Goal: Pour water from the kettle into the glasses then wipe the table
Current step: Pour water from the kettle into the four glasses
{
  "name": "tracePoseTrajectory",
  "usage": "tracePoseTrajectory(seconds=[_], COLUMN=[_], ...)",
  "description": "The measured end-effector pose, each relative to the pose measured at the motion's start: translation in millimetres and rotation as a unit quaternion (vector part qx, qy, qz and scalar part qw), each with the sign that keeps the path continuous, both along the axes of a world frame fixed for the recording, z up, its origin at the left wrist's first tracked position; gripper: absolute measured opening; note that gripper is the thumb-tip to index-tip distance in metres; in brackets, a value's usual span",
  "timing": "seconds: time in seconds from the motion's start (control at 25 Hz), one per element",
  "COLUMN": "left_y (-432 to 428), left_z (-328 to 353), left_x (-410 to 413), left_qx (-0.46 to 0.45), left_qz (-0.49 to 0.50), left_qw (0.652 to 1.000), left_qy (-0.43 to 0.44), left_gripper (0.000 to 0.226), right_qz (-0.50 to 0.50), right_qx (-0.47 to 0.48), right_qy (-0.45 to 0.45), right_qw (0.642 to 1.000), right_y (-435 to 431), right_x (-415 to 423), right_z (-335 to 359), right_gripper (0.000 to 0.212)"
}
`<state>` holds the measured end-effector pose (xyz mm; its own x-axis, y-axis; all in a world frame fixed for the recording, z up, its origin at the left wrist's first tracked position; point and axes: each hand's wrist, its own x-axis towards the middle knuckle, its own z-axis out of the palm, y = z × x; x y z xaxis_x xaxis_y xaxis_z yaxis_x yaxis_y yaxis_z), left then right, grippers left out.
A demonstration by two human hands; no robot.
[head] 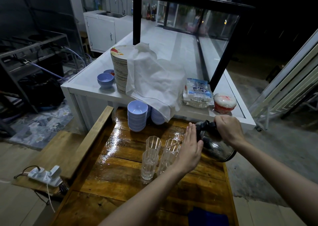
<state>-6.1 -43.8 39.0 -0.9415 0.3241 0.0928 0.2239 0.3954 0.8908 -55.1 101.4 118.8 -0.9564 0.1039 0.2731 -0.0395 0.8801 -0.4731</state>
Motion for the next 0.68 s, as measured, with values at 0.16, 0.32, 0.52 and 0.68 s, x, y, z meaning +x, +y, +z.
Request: tracePoseTrajectory(seconds=[0.16, 0.32, 0.52, 0.68], left_y=[-2, -5, -7, -9], left_z=[-2, -1, 0, -2], left_x=[1, 1, 3, 3], left_qx=[0.001, -0.001, 0.007, 0.006], left_qz=[0.004, 0.002, 0.004, 0.007], left_qw=[1.0, 1.0, 1.0, 1.0], left_qy=[0.001, -0.002, -0.007, -0.007], left_gripper=[0.06, 0.06, 0.061, 0.062], right_qz=[0.028, 0.042, 0.053, 0.076], right_qx=[0.012, 0.033, 0.046, 0.053], right_qy=[0.008, 0.016, 0.029, 0.038], right_qw=[1.0, 0.998, 0.997, 0.995], right_y=[-5, -7, -9, -12], right_x=[1, -1, -3, -3], right_z=[5, 5, 4, 6], right_gripper=[0.038, 0.039, 0.04, 0.041])
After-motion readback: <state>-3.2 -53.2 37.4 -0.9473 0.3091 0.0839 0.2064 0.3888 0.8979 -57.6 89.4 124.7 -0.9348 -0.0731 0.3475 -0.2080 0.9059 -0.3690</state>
